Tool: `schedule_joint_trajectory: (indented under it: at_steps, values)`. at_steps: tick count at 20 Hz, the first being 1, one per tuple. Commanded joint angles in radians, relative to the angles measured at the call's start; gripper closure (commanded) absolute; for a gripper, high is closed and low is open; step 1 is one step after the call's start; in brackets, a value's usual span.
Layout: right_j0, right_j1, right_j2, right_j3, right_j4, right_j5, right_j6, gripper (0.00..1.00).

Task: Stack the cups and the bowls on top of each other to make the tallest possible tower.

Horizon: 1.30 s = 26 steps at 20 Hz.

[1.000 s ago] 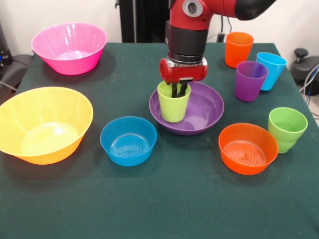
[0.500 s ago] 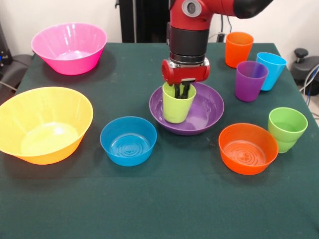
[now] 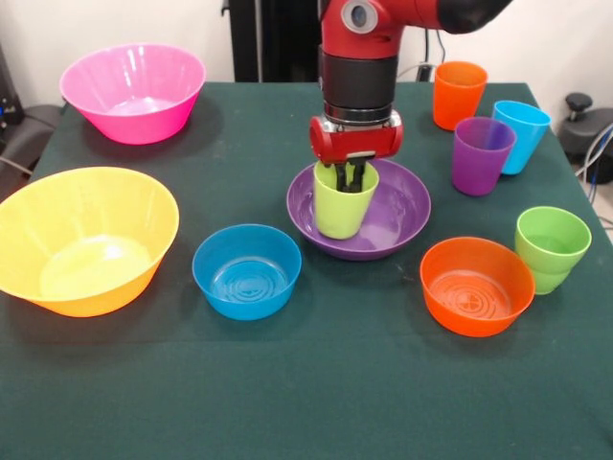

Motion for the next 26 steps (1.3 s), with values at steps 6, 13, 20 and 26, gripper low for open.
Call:
schedule_joint_trajectory:
  at_steps: [6, 13, 20, 26]
  values:
    - [-0.027, -0.008, 0.228, -0.048, -0.008, -0.108, 0.076, 1.00]
    - [-0.021, -0.007, 0.219, -0.043, -0.074, -0.182, 0.081, 1.00]
    - [-0.007, 0.012, 0.195, -0.047, -0.095, -0.201, 0.108, 1.00]
    - [0.024, 0.055, 0.135, -0.054, -0.153, -0.197, 0.184, 1.00]
